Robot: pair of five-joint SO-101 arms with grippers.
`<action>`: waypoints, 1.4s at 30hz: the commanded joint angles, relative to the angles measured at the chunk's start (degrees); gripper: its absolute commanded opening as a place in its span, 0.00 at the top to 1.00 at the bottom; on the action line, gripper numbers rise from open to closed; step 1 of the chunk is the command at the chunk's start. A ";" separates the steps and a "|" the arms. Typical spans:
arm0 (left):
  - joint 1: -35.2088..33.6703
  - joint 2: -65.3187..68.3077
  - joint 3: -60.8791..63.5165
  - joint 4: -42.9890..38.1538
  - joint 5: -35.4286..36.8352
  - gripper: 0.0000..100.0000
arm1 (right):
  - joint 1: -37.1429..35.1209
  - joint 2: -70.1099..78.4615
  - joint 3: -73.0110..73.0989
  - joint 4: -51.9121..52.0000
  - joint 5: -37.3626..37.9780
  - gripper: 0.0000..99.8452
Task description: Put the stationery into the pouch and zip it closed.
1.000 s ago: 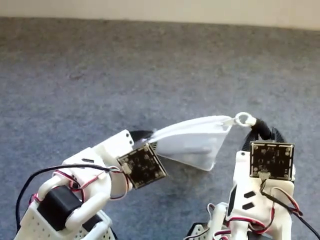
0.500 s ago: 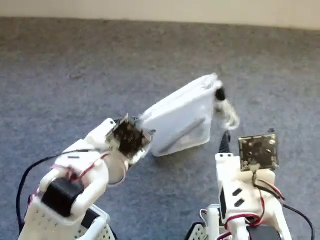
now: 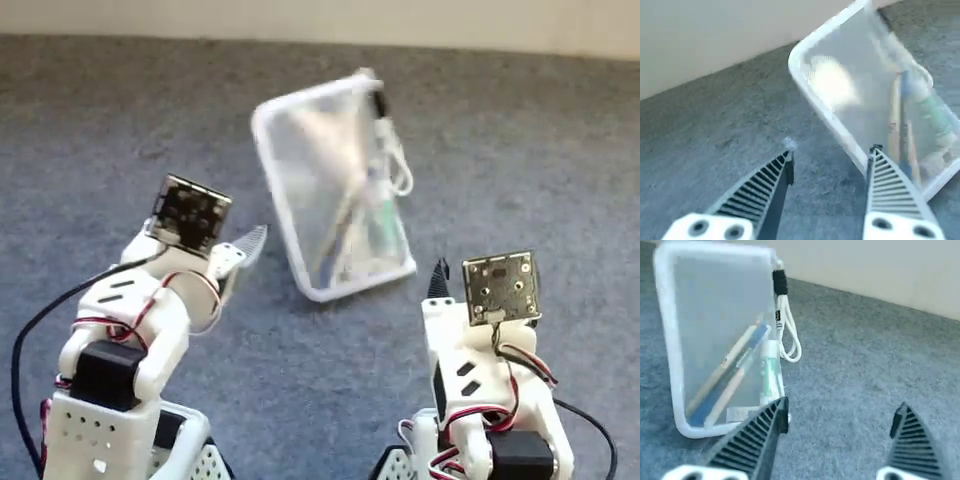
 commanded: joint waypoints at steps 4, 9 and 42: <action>-5.85 -5.76 -0.48 -0.88 1.32 0.86 | -0.57 -0.13 4.26 -1.45 -0.53 0.99; -6.73 -18.15 6.99 -1.05 1.14 0.99 | -0.48 -0.22 7.43 -1.45 -0.88 0.99; -20.35 -34.15 48.66 0.88 1.14 0.99 | -0.48 -14.99 51.74 -17.71 -15.30 0.99</action>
